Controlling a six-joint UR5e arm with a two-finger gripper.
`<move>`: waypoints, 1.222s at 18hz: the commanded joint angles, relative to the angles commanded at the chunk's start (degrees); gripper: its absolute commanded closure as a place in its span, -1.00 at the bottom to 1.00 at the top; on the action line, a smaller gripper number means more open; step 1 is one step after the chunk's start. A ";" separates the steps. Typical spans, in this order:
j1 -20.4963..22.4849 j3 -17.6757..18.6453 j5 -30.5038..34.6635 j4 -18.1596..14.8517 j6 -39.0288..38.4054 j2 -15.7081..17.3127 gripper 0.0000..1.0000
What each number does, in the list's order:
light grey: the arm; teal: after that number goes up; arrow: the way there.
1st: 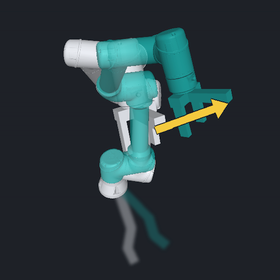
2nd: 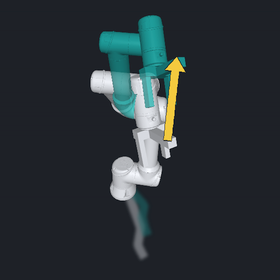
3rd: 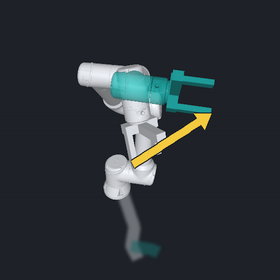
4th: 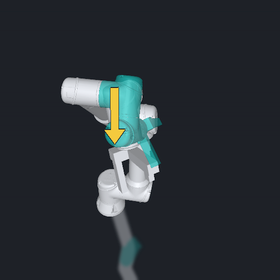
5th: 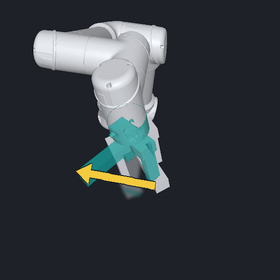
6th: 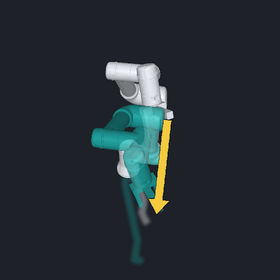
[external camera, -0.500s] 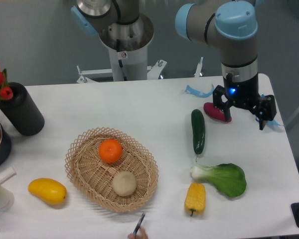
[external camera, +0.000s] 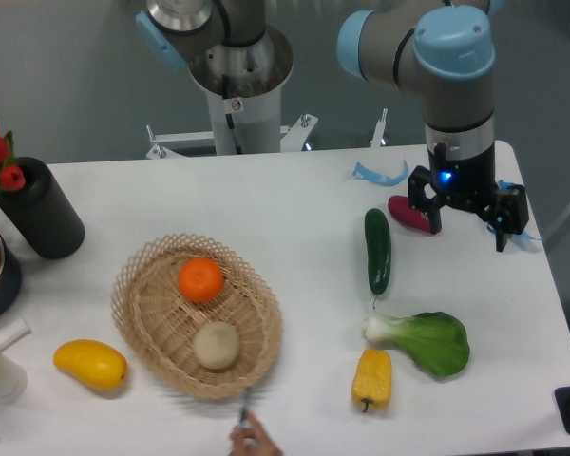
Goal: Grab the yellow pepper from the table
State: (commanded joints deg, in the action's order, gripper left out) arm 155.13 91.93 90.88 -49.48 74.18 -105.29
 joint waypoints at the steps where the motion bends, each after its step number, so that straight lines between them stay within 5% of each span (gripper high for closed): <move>1: 0.00 0.35 -0.17 0.09 -0.18 -0.09 -1.00; 5: -0.35 0.79 -0.53 2.11 -1.14 -1.05 -1.00; 15: -3.95 -0.87 -1.14 2.20 -18.70 -5.89 -1.00; 22: -7.47 -5.53 -3.85 2.37 -31.82 -14.06 -1.00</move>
State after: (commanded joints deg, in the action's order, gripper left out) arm 147.66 86.40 87.03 -47.11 42.37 -119.35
